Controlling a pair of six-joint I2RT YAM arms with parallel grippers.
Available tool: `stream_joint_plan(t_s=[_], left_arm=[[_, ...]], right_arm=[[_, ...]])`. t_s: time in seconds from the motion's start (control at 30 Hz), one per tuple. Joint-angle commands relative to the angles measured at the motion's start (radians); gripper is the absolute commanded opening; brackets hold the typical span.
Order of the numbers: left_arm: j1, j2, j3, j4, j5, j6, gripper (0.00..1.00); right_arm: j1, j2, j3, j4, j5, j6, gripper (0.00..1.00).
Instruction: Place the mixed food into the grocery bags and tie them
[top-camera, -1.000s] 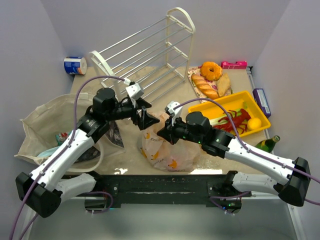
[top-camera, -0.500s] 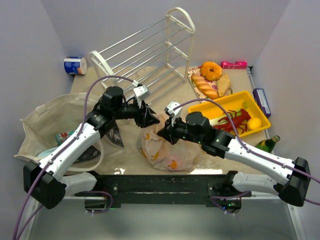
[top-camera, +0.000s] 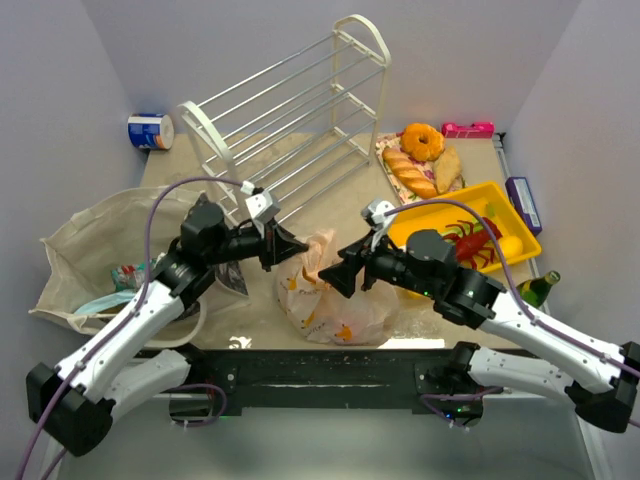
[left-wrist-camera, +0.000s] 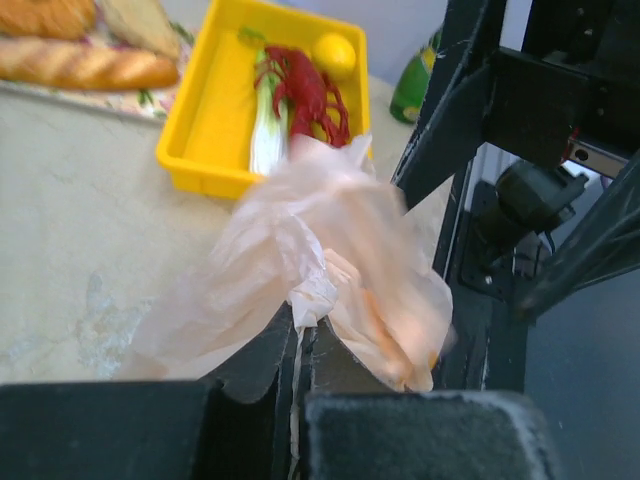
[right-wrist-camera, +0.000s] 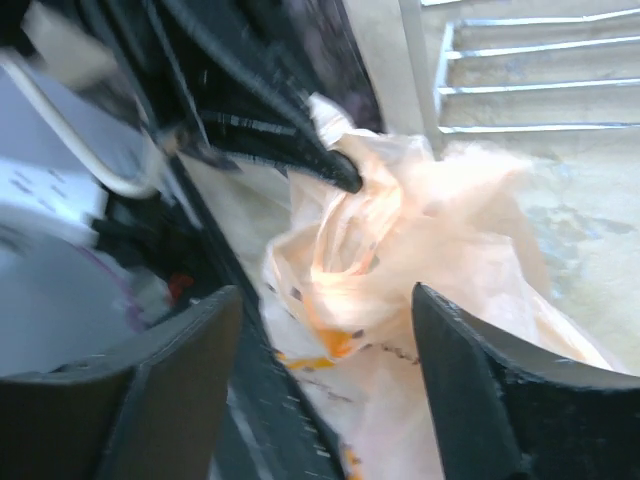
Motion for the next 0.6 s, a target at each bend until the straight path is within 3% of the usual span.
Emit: stream_joint_plan(t_s=[0.0, 0.2, 0.33, 0.57], left_arm=[[-0.019, -0.157, -0.133, 0.264, -0.122, -0.1, 0.0], [-0.02, -0.268, -0.204, 0.336, -0.212, -0.129, 0.0], [-0.02, -0.254, -0.19, 0.329, -0.18, -0.128, 0.0], [-0.021, -0.261, -0.17, 0.303, -0.185, -0.13, 0.0]], right_arm=[[0.002, -0.112, -0.034, 0.052, 0.043, 0.224, 0.78], [0.002, -0.144, -0.103, 0.12, 0.074, 0.384, 0.81], [0.003, -0.12, -0.121, 0.169, 0.008, 0.164, 0.82], [0.002, -0.104, -0.115, 0.161, 0.074, -0.137, 0.82]])
